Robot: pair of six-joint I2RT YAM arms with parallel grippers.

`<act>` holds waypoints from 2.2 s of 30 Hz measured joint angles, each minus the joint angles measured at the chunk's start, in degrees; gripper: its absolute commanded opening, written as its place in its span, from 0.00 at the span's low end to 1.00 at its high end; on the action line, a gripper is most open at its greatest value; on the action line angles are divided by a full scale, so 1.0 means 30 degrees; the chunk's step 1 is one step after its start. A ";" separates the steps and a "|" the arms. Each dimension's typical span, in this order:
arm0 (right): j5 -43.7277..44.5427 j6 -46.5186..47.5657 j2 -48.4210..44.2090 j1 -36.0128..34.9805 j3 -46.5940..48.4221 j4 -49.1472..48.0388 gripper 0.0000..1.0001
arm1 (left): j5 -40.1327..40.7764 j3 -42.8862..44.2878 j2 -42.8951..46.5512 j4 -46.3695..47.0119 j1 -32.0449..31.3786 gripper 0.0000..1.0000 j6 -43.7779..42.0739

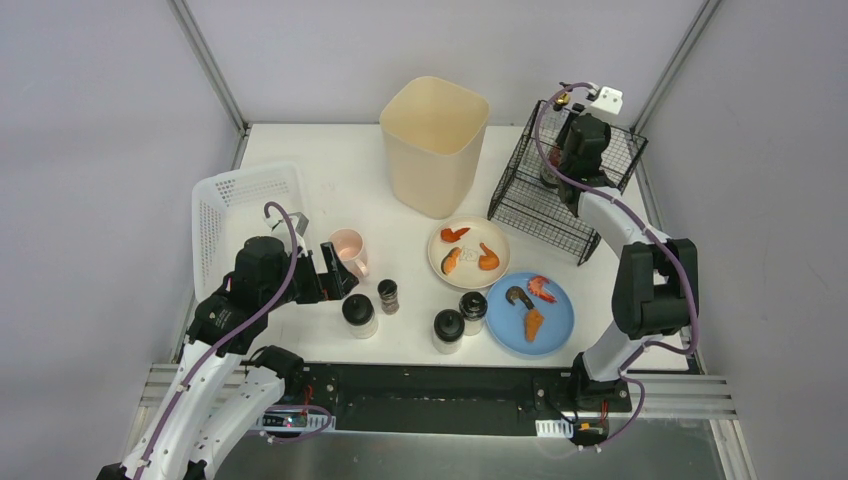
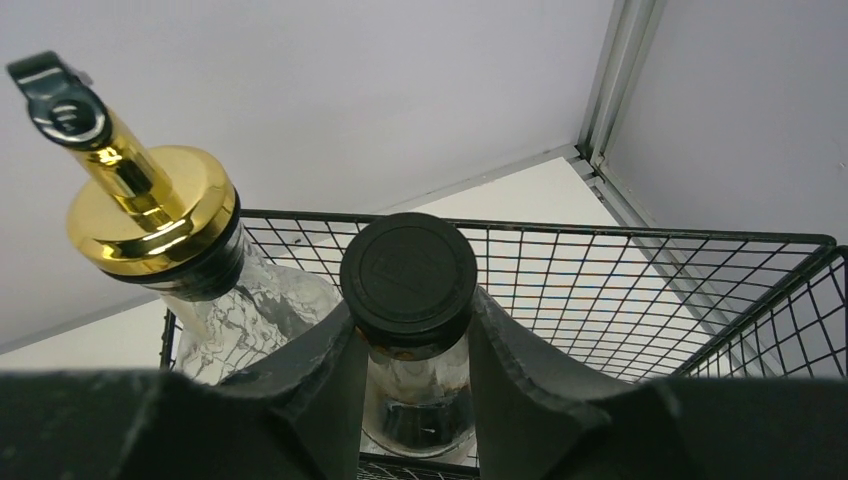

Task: Clear the kitchen counter

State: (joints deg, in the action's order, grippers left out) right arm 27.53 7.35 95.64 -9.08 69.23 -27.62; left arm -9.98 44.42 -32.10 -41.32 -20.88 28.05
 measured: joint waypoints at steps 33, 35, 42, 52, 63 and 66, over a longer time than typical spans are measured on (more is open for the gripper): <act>-0.0976 -0.0058 -0.8495 -0.1166 -0.3293 0.2543 0.91 | 0.0015 0.0000 0.0051 -0.0015 0.0000 1.00 0.0000; -0.1938 -0.0576 -0.9267 -0.1413 -0.3504 0.3912 0.91 | 0.0022 0.0000 0.0124 -0.0015 0.0000 1.00 0.0000; -0.4167 -0.2288 -1.2080 -0.3956 -0.4896 0.7941 0.89 | 0.0022 0.0000 0.0153 -0.0015 0.0000 1.00 0.0000; -0.6025 -0.4554 -1.3901 -0.8932 -0.5705 1.3282 0.88 | 0.0029 -0.0007 0.0102 -0.0015 0.0000 1.00 0.0007; -0.6120 -0.6229 -1.2327 -1.3012 -0.6047 1.6844 0.89 | 0.0029 -0.0007 0.0066 -0.0022 0.0000 1.00 0.0007; -0.5923 -0.6615 -1.1234 -1.3828 -0.5654 1.7850 0.89 | 0.0029 -0.0007 0.0036 -0.0022 0.0000 1.00 0.0007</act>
State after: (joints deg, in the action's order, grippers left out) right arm 9.76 -12.49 61.93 -50.57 52.27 25.93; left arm -9.89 44.40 -31.99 -41.39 -20.88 28.08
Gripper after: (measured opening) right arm 0.892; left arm 0.995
